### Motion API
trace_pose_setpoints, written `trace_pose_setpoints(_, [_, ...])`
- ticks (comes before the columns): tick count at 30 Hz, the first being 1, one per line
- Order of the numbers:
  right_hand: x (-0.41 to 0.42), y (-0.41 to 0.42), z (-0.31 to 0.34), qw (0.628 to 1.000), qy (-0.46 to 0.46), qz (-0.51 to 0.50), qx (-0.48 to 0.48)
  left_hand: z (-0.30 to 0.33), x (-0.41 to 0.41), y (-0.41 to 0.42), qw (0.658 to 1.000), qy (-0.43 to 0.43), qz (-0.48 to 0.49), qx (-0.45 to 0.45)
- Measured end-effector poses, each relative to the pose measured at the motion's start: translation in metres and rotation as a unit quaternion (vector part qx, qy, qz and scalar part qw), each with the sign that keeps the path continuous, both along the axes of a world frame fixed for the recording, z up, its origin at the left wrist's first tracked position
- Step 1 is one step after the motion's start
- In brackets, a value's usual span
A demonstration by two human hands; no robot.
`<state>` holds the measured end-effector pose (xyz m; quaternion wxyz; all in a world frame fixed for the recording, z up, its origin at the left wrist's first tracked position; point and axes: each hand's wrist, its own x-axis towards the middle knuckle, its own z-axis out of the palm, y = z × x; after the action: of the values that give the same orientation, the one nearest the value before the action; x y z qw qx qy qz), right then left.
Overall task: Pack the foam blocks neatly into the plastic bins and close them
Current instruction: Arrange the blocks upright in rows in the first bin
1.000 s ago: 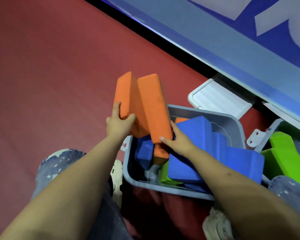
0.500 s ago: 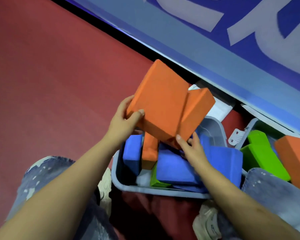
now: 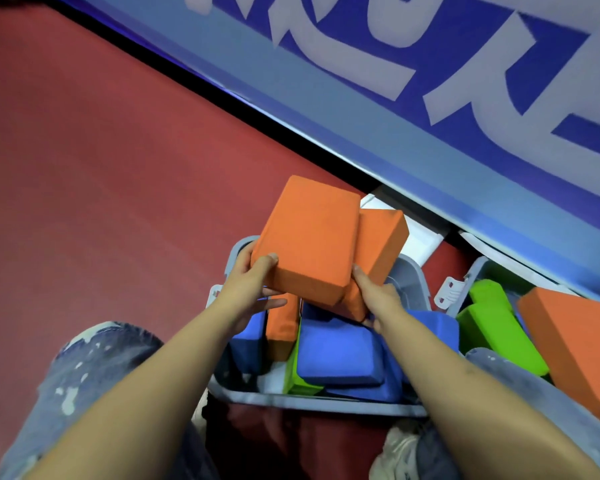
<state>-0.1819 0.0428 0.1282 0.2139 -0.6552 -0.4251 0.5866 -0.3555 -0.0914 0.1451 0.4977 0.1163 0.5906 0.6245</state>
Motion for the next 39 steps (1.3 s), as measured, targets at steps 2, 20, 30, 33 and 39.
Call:
trace_pose_setpoints(2, [0.004,0.004,0.004,1.000,-0.003,-0.014,0.027,0.001,-0.001,0.001,0.997,-0.070,0.027,0.014])
trace_pose_setpoints(20, [0.102,0.011,0.072,0.713,-0.427,0.115,0.544,-0.029,0.114,0.063,0.988,-0.104,-0.112,-0.021])
trace_pose_setpoints(30, [0.123,-0.010,0.047,0.769,-0.429,0.259,0.396,-0.024,0.105,0.058,0.959,0.046,-0.266,-0.084])
trace_pose_setpoints(33, [0.122,-0.005,0.048,0.811,-0.366,0.234,0.393,-0.025,0.080,0.058,0.969,0.054,-0.214,-0.114])
trace_pose_setpoints(39, [0.088,-0.017,0.045,0.781,-0.334,0.272,0.453,-0.068,0.010,0.036,0.874,0.354,-0.119,-0.311])
